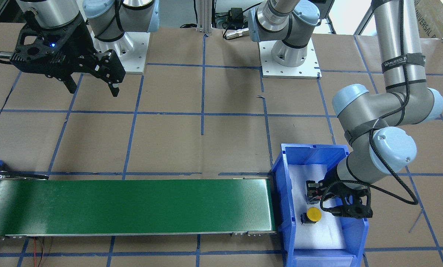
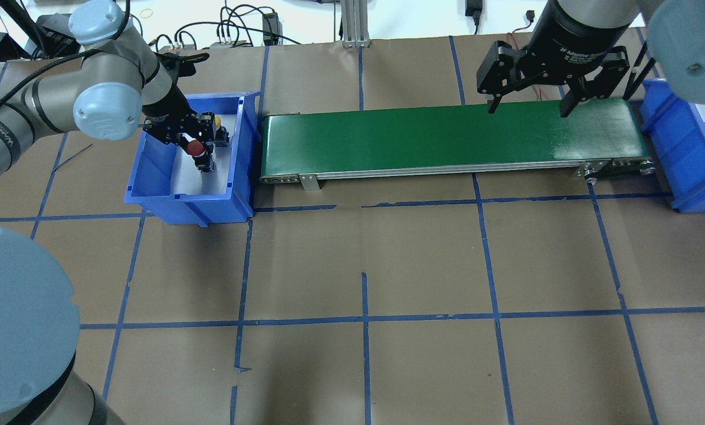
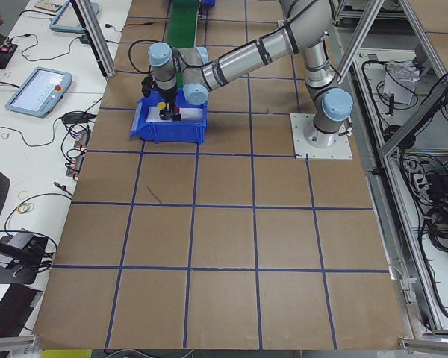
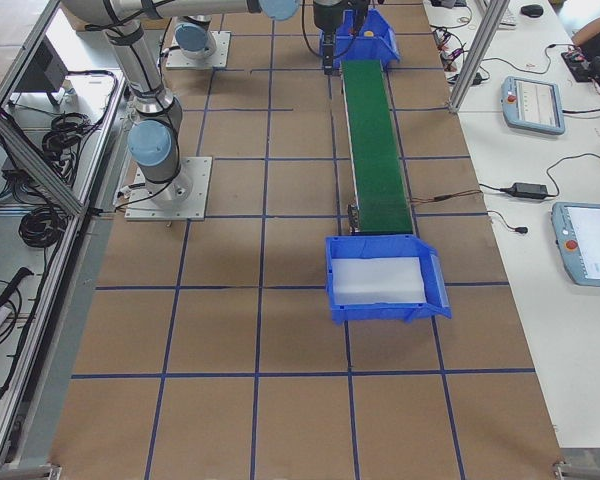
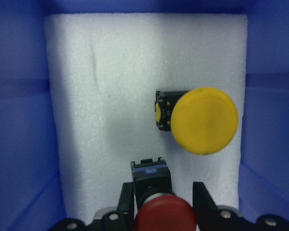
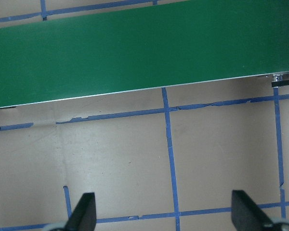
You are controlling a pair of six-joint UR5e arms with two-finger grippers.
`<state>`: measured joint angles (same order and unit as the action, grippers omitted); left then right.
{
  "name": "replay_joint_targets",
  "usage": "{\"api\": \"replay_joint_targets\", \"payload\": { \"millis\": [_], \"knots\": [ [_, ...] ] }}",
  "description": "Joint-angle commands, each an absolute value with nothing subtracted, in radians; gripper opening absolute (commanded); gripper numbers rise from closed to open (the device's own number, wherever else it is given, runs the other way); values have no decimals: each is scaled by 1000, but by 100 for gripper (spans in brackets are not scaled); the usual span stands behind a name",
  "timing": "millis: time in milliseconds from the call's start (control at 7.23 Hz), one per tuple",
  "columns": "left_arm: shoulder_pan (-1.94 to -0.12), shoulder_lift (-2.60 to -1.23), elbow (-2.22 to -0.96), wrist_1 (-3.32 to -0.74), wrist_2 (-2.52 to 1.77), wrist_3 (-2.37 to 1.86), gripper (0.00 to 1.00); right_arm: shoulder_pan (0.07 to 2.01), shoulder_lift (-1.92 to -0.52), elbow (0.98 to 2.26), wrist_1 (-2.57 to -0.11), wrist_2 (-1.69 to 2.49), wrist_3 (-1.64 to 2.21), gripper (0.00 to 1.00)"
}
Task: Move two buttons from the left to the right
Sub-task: 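Lift the red button and carry it onto the green conveyor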
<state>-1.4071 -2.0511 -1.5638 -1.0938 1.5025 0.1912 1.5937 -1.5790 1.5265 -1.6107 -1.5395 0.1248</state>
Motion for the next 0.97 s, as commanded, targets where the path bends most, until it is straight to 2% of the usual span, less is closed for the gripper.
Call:
{"api": "replay_joint_targets", "payload": {
  "millis": [0, 415, 830],
  "knots": [
    [-1408, -2031, -1562, -1092, 1505, 189, 33, 1594, -1580, 1528, -1609, -1536, 123, 100],
    [-1408, -1875, -1554, -1266, 1503, 186, 33, 1595, -1578, 1528, -1609, -1536, 124, 100],
    [-1454, -1830, -1504, -1320, 1407, 46, 33, 1595, -1578, 1532, -1609, -1537, 124, 100]
  ]
}}
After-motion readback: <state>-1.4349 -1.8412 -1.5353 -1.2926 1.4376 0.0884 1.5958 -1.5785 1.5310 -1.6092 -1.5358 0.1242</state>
